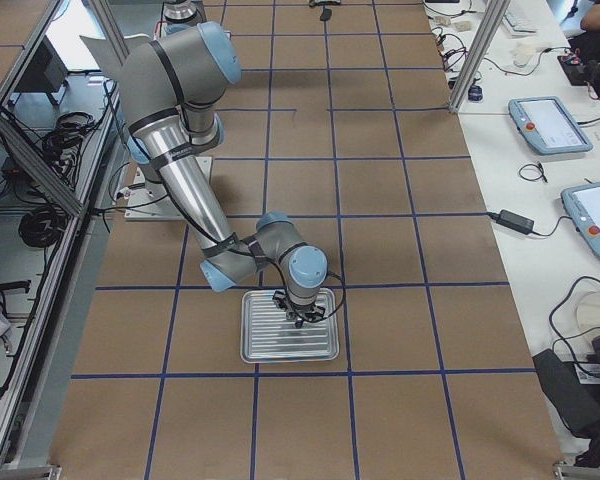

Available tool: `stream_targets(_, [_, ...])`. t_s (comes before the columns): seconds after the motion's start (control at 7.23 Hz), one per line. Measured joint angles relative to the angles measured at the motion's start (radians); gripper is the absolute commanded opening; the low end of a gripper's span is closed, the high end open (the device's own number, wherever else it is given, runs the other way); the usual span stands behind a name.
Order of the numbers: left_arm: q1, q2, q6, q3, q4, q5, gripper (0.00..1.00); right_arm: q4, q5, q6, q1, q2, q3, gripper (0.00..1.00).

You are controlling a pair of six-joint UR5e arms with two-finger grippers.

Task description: Place bearing gear from tray to pile

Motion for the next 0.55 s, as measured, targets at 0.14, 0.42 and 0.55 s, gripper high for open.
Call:
stream_targets(0.14, [0.000, 0.000, 0.000, 0.000, 0.000, -0.001, 1.00, 0.005, -0.002, 0.005, 0.001, -0.018, 0.002, 0.07])
stream_targets(0.42, [0.000, 0.000, 0.000, 0.000, 0.000, -0.001, 1.00, 0.024, 0.000, 0.025, 0.006, -0.072, 0.018, 0.06])
stream_targets(0.55, [0.000, 0.000, 0.000, 0.000, 0.000, 0.000, 1.00, 0.051, 0.025, 0.082, 0.014, -0.117, 0.025, 0.07])
